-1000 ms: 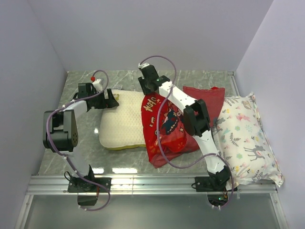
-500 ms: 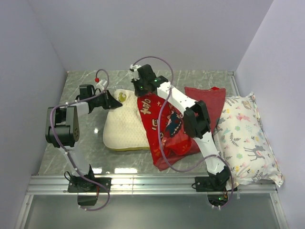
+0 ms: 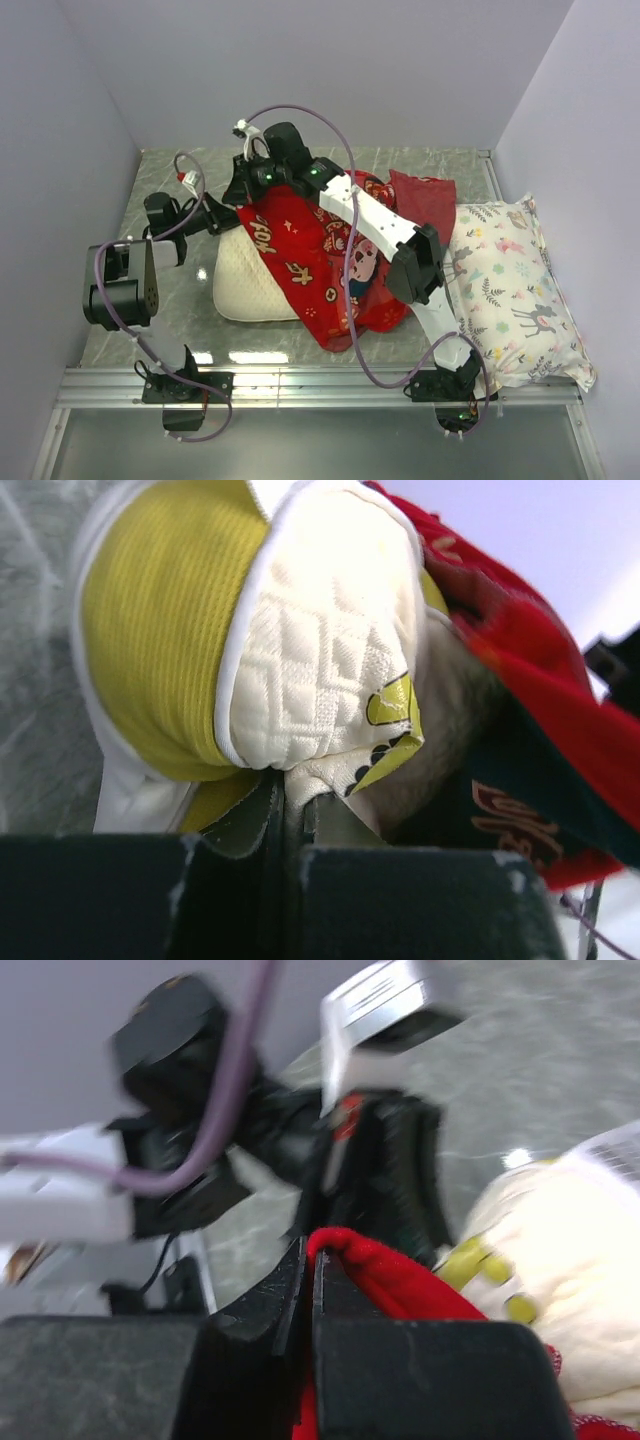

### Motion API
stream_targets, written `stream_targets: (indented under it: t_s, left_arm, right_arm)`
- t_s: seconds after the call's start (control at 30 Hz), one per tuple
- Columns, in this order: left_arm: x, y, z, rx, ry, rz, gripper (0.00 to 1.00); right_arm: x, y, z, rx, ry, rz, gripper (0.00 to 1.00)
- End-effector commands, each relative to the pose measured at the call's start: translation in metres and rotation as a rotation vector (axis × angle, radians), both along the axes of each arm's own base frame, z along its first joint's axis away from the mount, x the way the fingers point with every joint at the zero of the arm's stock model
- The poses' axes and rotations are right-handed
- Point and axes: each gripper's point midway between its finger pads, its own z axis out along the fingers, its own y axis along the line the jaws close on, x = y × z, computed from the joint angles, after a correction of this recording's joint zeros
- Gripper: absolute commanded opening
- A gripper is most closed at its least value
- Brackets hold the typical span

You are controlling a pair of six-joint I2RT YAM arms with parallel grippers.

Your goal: Put the pillow into the pillowcase

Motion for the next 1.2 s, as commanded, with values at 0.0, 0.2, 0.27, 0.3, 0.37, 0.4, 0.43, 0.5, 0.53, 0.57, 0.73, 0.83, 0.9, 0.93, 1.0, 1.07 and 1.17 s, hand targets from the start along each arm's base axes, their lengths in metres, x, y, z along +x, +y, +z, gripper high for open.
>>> stream_targets:
  t_s: [0.0, 0.2, 0.27, 0.3, 0.37, 0.4, 0.43, 0.5, 0.53, 0.57, 0.73, 0.83, 0.9, 0.93, 1.0, 1.07, 1.17]
  left_arm:
    - [0.001, 0.004, 0.009, -0.068, 0.011, 0.017, 0.00]
    - [0.030, 0.035, -0.020, -0.162, 0.133, 0.221, 0.00]
    - [0.035, 0.043, -0.034, -0.118, 0.164, 0.274, 0.01]
    - [0.037, 0.048, -0.039, -0.044, 0.118, 0.292, 0.02]
    - [0.043, 0.060, -0.056, 0.030, 0.186, 0.339, 0.15]
    - [0.044, 0.063, -0.057, 0.094, 0.136, 0.333, 0.23]
    - [0.044, 0.067, -0.064, 0.127, 0.193, 0.342, 0.40]
    - [0.044, 0.071, -0.065, 0.221, 0.157, 0.326, 0.50]
    - [0.047, 0.076, -0.062, 0.256, 0.155, 0.336, 0.55]
    - [0.040, 0.078, -0.063, 0.305, 0.166, 0.321, 0.58]
    - [0.006, 0.079, -0.067, 0.385, 0.222, 0.311, 0.67]
    - [-0.025, 0.076, -0.071, 0.412, 0.269, 0.306, 0.69]
    - [-0.045, 0.072, -0.075, 0.424, 0.289, 0.300, 0.70]
    - [-0.050, 0.073, -0.077, 0.436, 0.296, 0.307, 0.71]
    - [-0.051, 0.081, -0.070, 0.475, 0.255, 0.373, 0.77]
    - [-0.055, 0.085, -0.071, 0.495, 0.292, 0.384, 0.87]
    - [-0.060, 0.086, -0.075, 0.497, 0.373, 0.354, 0.88]
  right_arm:
    - [-0.114, 0.027, 0.064, 0.182, -0.022, 0.440, 0.00]
    - [-0.094, 0.024, -0.005, -0.033, -0.163, 0.403, 0.21]
    - [-0.058, 0.009, -0.017, -0.123, -0.189, 0.243, 0.52]
    - [-0.033, -0.007, -0.018, -0.158, -0.199, 0.158, 0.60]
    - [-0.005, -0.043, -0.010, -0.248, -0.216, 0.000, 0.71]
    - [0.004, -0.059, -0.007, -0.293, -0.247, -0.042, 0.74]
    - [0.010, -0.078, -0.015, -0.362, -0.268, -0.074, 0.75]
    - [0.000, -0.116, -0.008, -0.469, -0.303, -0.119, 0.74]
    - [-0.015, -0.130, -0.039, -0.558, -0.271, -0.084, 0.72]
    - [-0.032, -0.143, -0.031, -0.569, -0.279, -0.067, 0.70]
    - [-0.102, -0.166, -0.089, -0.685, -0.137, 0.041, 0.66]
    - [-0.123, -0.163, -0.109, -0.755, -0.119, 0.057, 0.66]
    - [-0.135, -0.158, -0.118, -0.788, -0.122, 0.085, 0.66]
    - [-0.139, -0.152, -0.119, -0.771, -0.111, 0.093, 0.66]
    - [-0.148, -0.146, -0.124, -0.779, -0.105, 0.110, 0.66]
    - [-0.151, -0.148, -0.142, -0.857, -0.087, 0.108, 0.67]
    - [-0.156, -0.158, -0.169, -0.955, -0.062, 0.098, 0.65]
